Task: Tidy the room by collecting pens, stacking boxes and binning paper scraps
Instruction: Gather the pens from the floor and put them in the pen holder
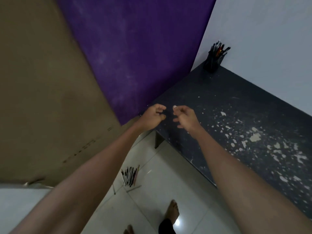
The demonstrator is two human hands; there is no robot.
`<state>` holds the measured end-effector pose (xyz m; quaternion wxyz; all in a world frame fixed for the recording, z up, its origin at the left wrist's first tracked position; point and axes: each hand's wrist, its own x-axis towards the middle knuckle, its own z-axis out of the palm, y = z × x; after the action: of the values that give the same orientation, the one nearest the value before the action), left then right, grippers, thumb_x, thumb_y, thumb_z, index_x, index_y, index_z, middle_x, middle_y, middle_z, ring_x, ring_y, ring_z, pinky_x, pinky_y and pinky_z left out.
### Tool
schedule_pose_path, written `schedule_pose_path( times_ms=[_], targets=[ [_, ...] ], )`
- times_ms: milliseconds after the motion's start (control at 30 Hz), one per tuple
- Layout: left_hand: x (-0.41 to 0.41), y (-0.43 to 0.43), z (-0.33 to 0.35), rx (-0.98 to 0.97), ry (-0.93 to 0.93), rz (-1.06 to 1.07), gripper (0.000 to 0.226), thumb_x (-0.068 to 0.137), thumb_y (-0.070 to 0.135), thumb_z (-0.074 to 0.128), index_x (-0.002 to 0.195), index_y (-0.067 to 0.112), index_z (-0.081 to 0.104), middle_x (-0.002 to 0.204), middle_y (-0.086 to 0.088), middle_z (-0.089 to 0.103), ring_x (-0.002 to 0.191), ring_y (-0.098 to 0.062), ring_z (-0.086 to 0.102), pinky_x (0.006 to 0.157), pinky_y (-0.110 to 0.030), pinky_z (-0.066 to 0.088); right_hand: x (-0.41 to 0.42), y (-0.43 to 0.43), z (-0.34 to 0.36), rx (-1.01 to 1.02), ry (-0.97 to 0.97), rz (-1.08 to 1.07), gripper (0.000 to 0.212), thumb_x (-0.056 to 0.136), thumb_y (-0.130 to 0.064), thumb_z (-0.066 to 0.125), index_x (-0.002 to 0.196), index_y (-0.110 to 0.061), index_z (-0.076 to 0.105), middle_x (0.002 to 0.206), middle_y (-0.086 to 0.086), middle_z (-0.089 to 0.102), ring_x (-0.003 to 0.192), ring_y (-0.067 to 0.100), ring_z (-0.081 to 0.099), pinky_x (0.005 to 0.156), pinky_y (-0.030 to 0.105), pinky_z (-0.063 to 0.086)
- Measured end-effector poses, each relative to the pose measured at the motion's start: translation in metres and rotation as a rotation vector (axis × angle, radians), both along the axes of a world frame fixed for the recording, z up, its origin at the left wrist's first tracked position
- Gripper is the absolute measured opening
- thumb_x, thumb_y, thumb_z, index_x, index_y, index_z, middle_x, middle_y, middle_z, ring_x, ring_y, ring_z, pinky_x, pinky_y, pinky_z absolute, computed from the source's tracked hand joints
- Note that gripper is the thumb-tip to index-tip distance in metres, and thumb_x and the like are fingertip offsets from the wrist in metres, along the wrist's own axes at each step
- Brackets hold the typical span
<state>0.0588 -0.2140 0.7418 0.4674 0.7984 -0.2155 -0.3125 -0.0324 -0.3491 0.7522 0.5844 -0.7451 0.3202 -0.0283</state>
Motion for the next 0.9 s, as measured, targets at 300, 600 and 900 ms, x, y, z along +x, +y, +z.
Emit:
schedule_pose_path(
  times_ms=[300,600,900],
  targets=[
    [-0.022,0.087,-0.038,0.006,0.061,0.072,0.038,0.09,0.004,0.059,0.127,0.007,0.054,0.127,-0.014,0.055,0.109,-0.016,0.052,0.095,-0.026,0.041,-0.026,0.075,-0.031,0.039,0.053,0.018,0.019,0.091,-0.049,0.054,0.093,-0.031,0.057,0.094,-0.006,0.066,0.084,0.016,0.067,0.069,0.034,0.054],
    [-0.016,0.15,-0.091,0.074,0.168,0.264,0.034,0.086,-0.004,0.056,0.118,0.008,0.058,0.125,-0.022,0.059,0.117,-0.036,0.056,0.088,-0.031,0.042,-0.024,0.123,-0.089,0.118,0.181,0.144,0.023,0.094,-0.039,0.055,0.1,-0.017,0.06,0.094,0.006,0.068,0.072,0.015,0.063,0.063,0.028,0.047],
    [-0.016,0.222,-0.208,0.205,0.223,0.427,0.029,0.088,-0.001,0.058,0.116,0.005,0.061,0.122,-0.011,0.06,0.108,-0.022,0.058,0.079,-0.019,0.044,-0.029,0.163,-0.209,0.251,0.309,0.117,0.025,0.095,-0.021,0.057,0.111,-0.002,0.06,0.092,0.013,0.064,0.063,0.016,0.057,0.048,0.019,0.041]
  ],
)
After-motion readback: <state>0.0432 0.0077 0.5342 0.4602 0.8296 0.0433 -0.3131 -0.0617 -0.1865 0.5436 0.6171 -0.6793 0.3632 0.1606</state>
